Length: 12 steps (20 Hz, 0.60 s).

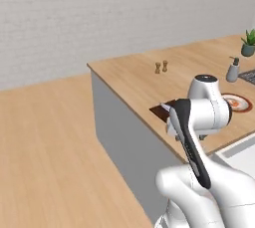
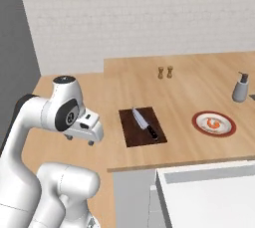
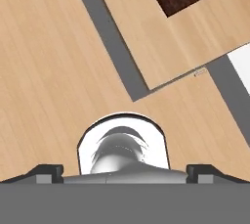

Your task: Pick up the knife from the drawer and place it on the cutting board. Then place the meat from the plate to the cutting board.

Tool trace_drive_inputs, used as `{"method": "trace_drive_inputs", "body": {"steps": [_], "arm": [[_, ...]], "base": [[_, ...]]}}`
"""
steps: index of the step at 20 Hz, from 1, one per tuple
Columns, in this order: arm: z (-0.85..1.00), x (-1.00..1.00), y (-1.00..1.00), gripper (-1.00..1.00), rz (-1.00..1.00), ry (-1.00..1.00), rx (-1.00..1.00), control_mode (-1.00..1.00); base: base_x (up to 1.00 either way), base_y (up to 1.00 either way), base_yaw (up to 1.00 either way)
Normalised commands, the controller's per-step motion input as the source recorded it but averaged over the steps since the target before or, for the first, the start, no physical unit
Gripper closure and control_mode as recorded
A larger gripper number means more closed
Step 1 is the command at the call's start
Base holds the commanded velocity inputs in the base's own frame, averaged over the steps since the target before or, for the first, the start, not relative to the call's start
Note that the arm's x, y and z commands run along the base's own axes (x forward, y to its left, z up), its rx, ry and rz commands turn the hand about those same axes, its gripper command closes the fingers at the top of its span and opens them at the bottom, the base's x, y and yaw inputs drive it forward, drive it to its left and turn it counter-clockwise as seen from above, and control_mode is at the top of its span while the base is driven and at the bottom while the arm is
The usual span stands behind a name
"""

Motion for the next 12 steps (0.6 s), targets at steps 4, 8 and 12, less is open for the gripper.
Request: {"method": "trace_drive_inputs", "body": {"steps": [4,8,12], "arm": [[0.0,0.0,0.0,-1.0,0.0,0.0,0.0,1.0],[0.0,0.0,0.0,-1.0,0.0,0.0,0.0,1.0],[0.0,0.0,0.0,-1.0,0.0,0.0,0.0,1.0]], "base": [[-0.56,-0.56,0.11],[-0.76,-0.09,0.0],[-0.07,-0.2,0.06]]}}
